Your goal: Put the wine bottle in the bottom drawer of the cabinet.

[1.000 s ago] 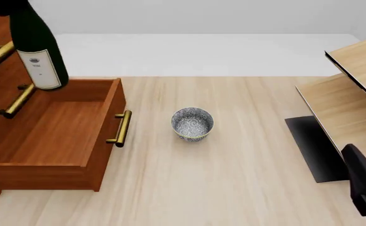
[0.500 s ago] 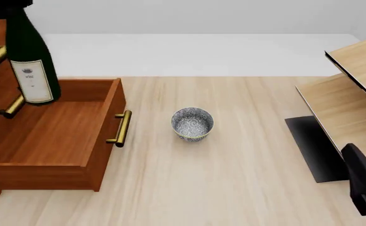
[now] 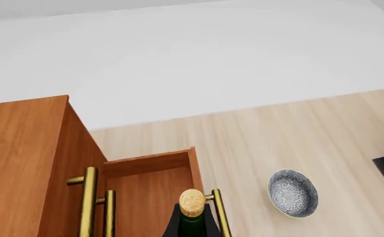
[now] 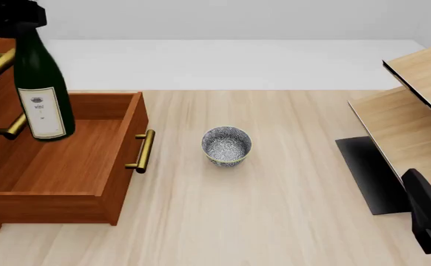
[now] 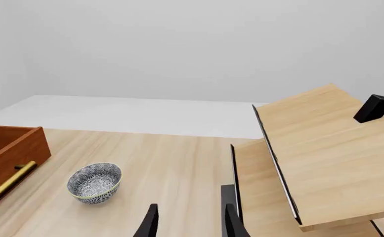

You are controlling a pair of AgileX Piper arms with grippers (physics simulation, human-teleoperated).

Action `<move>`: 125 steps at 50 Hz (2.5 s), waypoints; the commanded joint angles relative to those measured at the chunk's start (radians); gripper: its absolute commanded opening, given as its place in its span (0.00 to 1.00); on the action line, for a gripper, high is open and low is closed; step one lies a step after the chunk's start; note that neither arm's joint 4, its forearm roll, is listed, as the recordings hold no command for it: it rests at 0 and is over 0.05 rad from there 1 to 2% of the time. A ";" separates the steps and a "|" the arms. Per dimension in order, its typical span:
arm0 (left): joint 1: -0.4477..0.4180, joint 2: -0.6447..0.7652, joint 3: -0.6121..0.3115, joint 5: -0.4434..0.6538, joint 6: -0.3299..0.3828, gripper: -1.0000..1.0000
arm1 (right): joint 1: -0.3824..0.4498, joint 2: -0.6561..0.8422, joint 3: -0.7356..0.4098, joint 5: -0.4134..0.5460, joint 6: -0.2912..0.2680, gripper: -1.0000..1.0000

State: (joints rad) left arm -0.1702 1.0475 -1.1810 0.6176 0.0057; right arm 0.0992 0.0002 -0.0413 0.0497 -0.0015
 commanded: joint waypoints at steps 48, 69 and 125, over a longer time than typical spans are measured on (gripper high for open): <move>-0.012 0.041 0.105 0.046 -0.025 0.00 | 0.000 0.000 0.022 -0.006 0.008 1.00; 0.006 0.032 0.123 0.045 -0.059 0.00 | 0.002 0.000 0.011 -0.002 0.012 1.00; 0.009 0.154 0.232 -0.151 -0.052 0.00 | -0.015 0.000 0.028 0.001 0.004 1.00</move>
State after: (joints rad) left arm -0.1633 1.1894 -0.9568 0.4954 -0.0603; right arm 0.0864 0.0001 -0.0171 0.0497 0.0038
